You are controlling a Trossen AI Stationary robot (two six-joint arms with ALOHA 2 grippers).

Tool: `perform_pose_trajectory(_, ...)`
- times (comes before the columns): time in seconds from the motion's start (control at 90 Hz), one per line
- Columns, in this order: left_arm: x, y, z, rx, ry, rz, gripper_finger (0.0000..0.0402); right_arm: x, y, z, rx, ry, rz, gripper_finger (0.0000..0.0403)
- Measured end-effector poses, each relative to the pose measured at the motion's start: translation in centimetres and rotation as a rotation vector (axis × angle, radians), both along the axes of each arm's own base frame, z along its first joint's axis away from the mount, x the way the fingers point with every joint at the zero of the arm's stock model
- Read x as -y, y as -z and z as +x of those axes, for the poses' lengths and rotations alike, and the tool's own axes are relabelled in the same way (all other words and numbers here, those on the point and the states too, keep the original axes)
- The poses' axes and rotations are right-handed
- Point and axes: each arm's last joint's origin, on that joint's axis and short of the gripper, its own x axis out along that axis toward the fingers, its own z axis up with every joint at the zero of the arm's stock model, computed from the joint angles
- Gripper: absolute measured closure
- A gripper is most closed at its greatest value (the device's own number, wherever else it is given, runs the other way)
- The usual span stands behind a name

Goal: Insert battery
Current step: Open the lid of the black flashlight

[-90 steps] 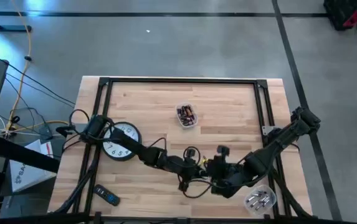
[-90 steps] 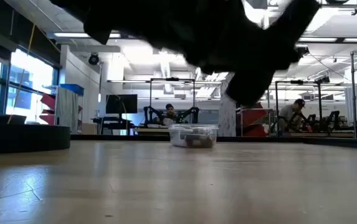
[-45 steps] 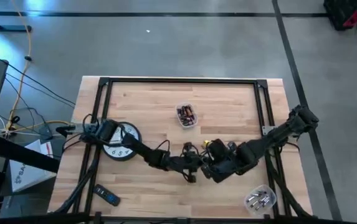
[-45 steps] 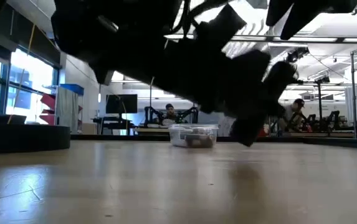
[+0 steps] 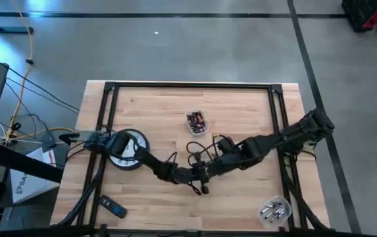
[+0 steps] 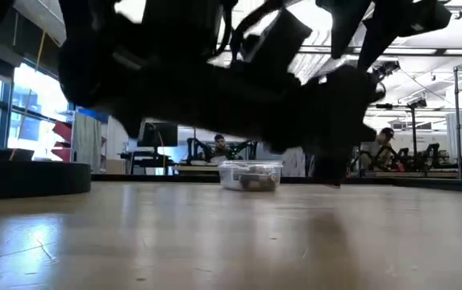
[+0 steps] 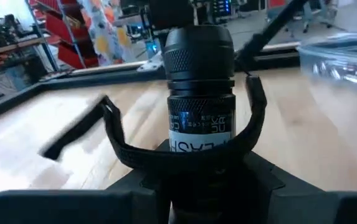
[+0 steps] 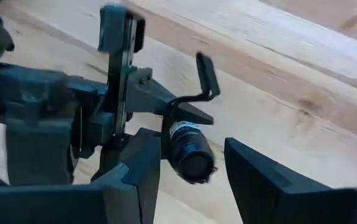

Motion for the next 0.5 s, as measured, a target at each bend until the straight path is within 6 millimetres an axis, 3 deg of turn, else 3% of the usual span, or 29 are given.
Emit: perform_pose_trajectory(0.5, -0.2, -0.5, 0.1, 0.058, -0.029, -0.022, 0.0304, 0.7, 1.9, 1.4, -0.103, -0.020, 0.112, 0.0258)
